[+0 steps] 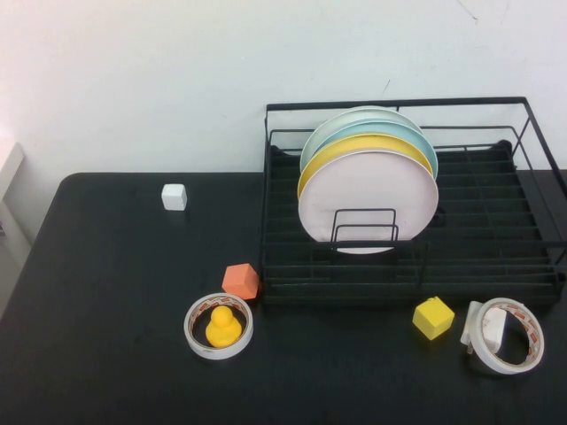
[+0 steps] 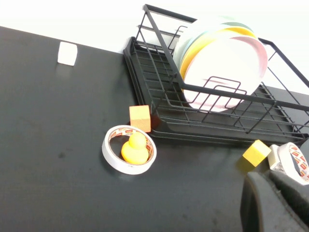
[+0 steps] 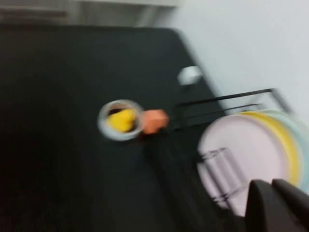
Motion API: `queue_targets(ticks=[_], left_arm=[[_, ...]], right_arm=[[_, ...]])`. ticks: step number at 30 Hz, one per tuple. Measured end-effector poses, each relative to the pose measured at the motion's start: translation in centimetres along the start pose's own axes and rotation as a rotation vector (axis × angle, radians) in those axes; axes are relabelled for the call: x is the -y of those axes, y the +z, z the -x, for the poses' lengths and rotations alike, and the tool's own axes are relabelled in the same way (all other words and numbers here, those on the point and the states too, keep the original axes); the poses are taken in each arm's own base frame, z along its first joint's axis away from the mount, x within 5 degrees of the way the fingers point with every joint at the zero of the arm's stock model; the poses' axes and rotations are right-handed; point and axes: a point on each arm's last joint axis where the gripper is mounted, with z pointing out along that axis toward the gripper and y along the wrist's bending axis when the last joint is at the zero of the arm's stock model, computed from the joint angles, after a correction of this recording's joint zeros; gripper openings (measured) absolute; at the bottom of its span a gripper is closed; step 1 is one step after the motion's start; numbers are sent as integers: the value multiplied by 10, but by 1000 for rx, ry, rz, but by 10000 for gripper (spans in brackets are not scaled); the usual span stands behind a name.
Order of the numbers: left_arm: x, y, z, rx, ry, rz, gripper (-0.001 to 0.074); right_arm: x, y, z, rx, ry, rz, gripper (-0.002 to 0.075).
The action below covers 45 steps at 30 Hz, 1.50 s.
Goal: Place plate on rack
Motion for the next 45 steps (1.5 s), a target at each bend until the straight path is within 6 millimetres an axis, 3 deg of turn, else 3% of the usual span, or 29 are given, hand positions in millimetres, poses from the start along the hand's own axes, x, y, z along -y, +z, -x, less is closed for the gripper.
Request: queue_targets(ticks=[8, 13, 16, 21, 25, 29, 36, 45], left_arm=[[0, 0, 0, -1, 1, -1, -1], [0, 0, 0, -1, 1, -1, -1], [0, 0, 0, -1, 1, -1, -1], [0, 0, 0, -1, 2, -1, -1], [0, 0, 0, -1, 2, -1, -1], [0, 0, 0, -1, 2, -1, -1], [0, 0, 0, -1, 4, -1, -1], [0, 0, 0, -1, 4, -1, -1]], right_arm=[[-50, -39, -12, 93, -26, -324, 1], [-73, -40, -38, 144, 104, -417, 1], [-77, -35, -64, 118, 186, -536, 2], [-80, -28, -127, -17, 350, -839, 1], [-87, -26, -159, -22, 530, -1002, 1], [-94, -15, -184, -88, 649, -997, 1], [-106, 6, -207, -168, 648, -876, 1], [-107, 8, -208, -155, 629, -871, 0]])
